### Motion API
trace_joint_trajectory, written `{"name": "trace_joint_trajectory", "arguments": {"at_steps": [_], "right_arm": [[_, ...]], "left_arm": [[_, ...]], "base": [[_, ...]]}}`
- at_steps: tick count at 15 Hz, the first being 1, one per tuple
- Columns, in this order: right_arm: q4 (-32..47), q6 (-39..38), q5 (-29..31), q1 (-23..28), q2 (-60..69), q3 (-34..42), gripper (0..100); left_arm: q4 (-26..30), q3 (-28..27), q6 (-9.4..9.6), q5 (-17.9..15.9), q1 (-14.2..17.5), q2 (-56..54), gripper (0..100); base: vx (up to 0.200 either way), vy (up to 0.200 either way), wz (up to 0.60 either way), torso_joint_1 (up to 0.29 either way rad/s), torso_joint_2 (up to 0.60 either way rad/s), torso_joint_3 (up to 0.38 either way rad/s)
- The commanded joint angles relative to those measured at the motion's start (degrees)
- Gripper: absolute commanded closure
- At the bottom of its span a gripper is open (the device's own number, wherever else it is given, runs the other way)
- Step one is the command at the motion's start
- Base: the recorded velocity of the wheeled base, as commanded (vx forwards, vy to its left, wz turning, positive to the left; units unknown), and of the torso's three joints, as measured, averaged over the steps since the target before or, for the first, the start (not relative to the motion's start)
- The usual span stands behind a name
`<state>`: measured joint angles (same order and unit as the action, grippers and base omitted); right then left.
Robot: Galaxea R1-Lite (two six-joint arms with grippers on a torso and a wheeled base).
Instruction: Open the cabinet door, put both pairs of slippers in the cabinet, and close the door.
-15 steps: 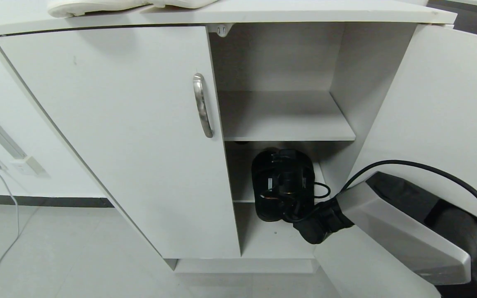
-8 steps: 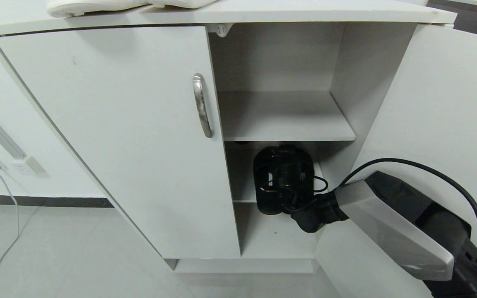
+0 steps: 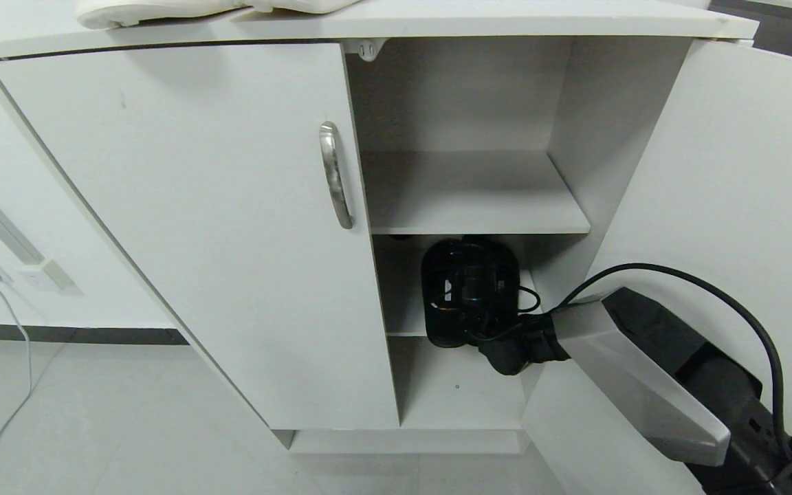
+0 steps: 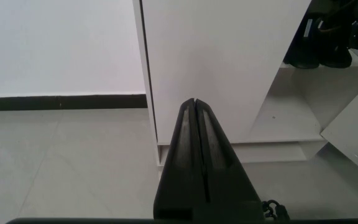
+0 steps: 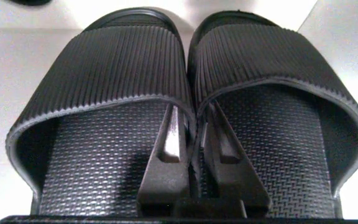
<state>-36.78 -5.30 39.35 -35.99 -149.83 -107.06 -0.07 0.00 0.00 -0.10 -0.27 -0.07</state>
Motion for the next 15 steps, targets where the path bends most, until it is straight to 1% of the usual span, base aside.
{"name": "trace_joint_trajectory", "arguments": {"at_steps": [1, 8, 9, 12, 15], "right_arm": [[0.2, -0.2, 0.0, 0.4, -0.7, -0.3, 100], [0.2, -0.3, 0.0, 0.5, -1.1, -0.6, 100], [0.2, -0.4, 0.0, 0.5, -1.1, -0.7, 0], [1.1, -1.0, 0.0, 0.4, -0.8, 0.1, 0], [0.7, -2.4, 0.0, 0.0, 2.2, 5.5, 0]], "left_arm": [[0.0, 0.0, 0.0, 0.0, 0.0, 0.1, 100], [0.0, 0.0, -0.09, 0.0, 0.0, 0.1, 100], [0.0, 0.0, -0.09, 0.0, 0.0, 0.1, 100], [0.0, 0.0, -0.09, 0.0, 0.0, 0.1, 100], [0.0, 0.0, -0.09, 0.0, 0.0, 0.1, 100]], "base": [[0.0, 0.0, 0.0, 0.0, 0.0, 0.0], [0.0, 0.0, 0.0, 0.0, 0.0, 0.0], [0.0, 0.0, 0.0, 0.0, 0.0, 0.0], [0.0, 0.0, 0.0, 0.0, 0.0, 0.0], [0.0, 0.0, 0.0, 0.0, 0.0, 0.0]]}}
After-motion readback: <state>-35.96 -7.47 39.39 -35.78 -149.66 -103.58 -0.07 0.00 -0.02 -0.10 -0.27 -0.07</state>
